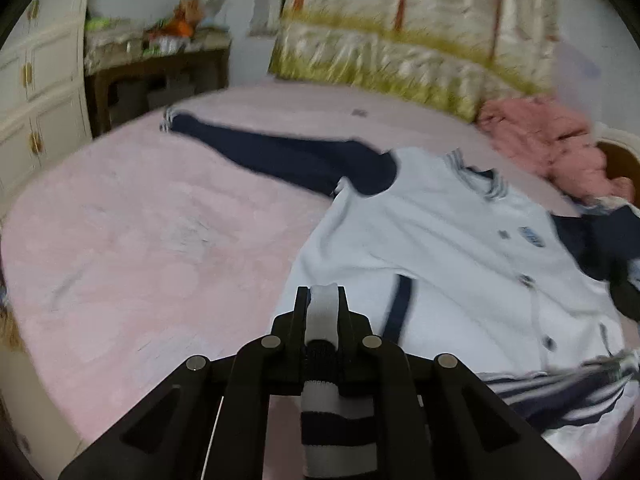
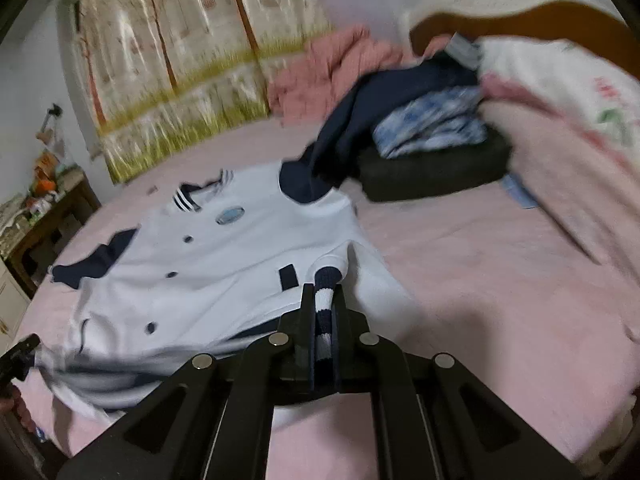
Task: Fold large clothes
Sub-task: 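Grasp the striped hem corners with the left and right grippers, then lift the hem with both grippers and fold it up toward the collar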
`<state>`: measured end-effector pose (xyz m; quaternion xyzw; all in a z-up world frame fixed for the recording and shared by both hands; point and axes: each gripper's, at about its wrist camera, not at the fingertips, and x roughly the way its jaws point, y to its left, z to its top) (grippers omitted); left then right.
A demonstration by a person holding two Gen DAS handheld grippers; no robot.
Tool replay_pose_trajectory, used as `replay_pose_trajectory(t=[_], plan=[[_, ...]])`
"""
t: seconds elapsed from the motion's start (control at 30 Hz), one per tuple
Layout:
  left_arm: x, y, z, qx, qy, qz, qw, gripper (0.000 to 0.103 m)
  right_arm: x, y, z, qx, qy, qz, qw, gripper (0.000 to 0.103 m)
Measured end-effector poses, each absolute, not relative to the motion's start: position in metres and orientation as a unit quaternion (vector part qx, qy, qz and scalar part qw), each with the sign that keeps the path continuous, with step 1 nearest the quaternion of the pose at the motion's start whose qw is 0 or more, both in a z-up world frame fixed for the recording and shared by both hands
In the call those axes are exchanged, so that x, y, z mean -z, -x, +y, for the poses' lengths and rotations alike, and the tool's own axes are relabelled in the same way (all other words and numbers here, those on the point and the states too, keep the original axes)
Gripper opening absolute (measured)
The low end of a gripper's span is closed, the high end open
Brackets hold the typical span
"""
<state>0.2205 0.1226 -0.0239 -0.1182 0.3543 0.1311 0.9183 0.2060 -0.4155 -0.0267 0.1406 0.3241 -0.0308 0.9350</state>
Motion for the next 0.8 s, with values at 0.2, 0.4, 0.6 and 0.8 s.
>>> replay_pose_trajectory(t=[0.2, 0.4, 0.6, 0.8], plan=[[0.074, -0.244, 0.14, -0.069, 0.177, 0.364, 0.912, 0.014, 0.075, -0.263, -0.407, 0.048, -0.138, 0.353, 0.924, 0.009], [0.057, -0.221, 0.147, -0.007, 0.186, 0.308, 0.933, 0.085, 0.06, -0.226, -0.431, 0.035, -0.166, 0.278, 0.946, 0.057], [0.025, -0.199, 0.133, 0.044, 0.124, 0.26, 0.957, 0.096, 0.041, -0.199, -0.446, 0.021, -0.139, 0.234, 0.962, 0.094], [0.025, -0.191, 0.123, 0.116, 0.085, 0.267, 0.953, 0.099, 0.054, -0.218, -0.44, 0.005, -0.122, 0.279, 0.953, 0.103]])
